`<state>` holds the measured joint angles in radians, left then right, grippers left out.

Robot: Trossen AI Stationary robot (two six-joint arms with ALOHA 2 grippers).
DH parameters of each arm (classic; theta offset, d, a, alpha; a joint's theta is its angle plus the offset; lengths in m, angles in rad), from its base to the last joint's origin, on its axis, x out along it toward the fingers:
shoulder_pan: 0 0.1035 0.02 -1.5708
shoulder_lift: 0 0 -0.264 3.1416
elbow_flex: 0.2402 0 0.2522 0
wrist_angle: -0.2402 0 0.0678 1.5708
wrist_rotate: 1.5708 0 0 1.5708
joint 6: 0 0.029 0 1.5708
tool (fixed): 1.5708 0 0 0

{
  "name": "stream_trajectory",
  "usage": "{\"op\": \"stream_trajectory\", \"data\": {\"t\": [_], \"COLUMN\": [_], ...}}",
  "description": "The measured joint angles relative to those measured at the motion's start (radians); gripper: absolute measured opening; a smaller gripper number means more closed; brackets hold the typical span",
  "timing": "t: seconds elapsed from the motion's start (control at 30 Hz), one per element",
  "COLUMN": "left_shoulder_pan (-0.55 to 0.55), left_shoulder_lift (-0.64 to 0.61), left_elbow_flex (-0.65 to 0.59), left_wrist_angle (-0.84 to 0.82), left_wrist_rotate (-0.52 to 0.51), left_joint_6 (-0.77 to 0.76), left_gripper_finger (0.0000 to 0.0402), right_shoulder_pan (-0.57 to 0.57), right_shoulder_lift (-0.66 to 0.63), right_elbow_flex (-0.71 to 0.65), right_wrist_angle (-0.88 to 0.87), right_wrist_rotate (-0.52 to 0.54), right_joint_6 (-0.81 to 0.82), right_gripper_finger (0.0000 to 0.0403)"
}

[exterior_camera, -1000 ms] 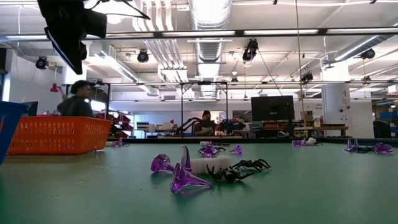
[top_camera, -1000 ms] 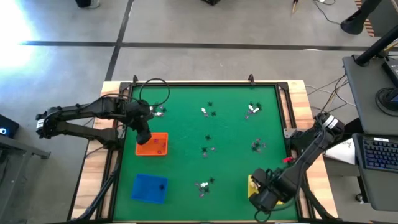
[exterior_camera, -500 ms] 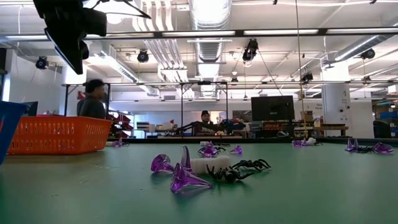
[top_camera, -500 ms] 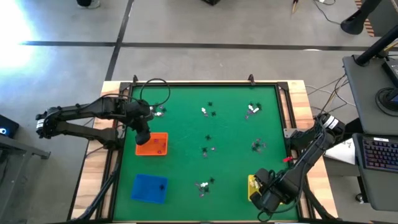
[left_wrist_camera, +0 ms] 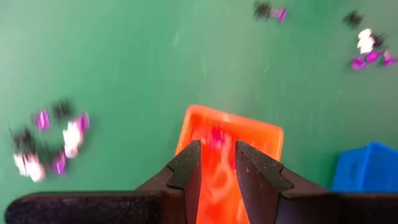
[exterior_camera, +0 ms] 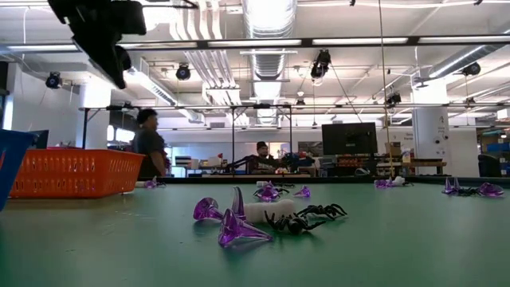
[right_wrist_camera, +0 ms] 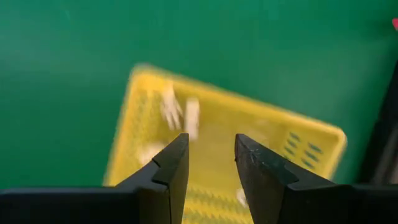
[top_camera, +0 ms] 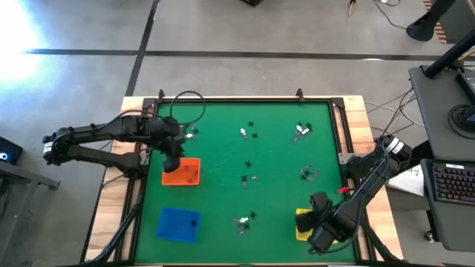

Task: Sort Halloween decoration
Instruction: Put the black spider toy into the blue bin

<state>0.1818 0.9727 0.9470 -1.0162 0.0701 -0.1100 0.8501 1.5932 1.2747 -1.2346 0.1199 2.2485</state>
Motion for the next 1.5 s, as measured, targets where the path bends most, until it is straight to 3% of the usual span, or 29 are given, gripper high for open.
{"op": "stream_trajectory", "data": {"t": [0.2, 0.37, 0.5, 0.77, 1.13, 1.5], "left_shoulder_pan": [0.001, 0.001, 0.002, 0.001, 0.002, 0.001], "left_shoulder_lift": [0.010, 0.033, 0.048, 0.057, 0.053, 0.014], "left_elbow_flex": [0.000, 0.000, 0.007, 0.061, 0.210, 0.232], "left_wrist_angle": [0.137, 0.167, 0.127, 0.095, -0.059, -0.161], "left_wrist_rotate": [-0.006, -0.049, -0.146, -0.157, -0.177, -0.210], "left_joint_6": [0.117, 0.129, 0.105, 0.094, 0.194, 0.207], "left_gripper_finger": [0.0080, 0.0080, 0.0080, 0.0080, 0.0080, 0.0080], "right_shoulder_pan": [-0.061, -0.099, -0.119, -0.179, -0.292, -0.404], "right_shoulder_lift": [0.000, 0.000, -0.008, -0.081, -0.112, -0.152], "right_elbow_flex": [0.003, 0.004, 0.011, 0.012, 0.012, 0.012], "right_wrist_angle": [-0.023, -0.060, -0.079, -0.078, -0.210, -0.207], "right_wrist_rotate": [0.042, 0.044, 0.090, 0.195, 0.196, 0.202], "right_joint_6": [-0.009, -0.023, -0.023, -0.044, -0.114, -0.282], "right_gripper_finger": [0.0119, 0.0122, 0.0123, 0.0114, 0.0108, 0.0098]}}
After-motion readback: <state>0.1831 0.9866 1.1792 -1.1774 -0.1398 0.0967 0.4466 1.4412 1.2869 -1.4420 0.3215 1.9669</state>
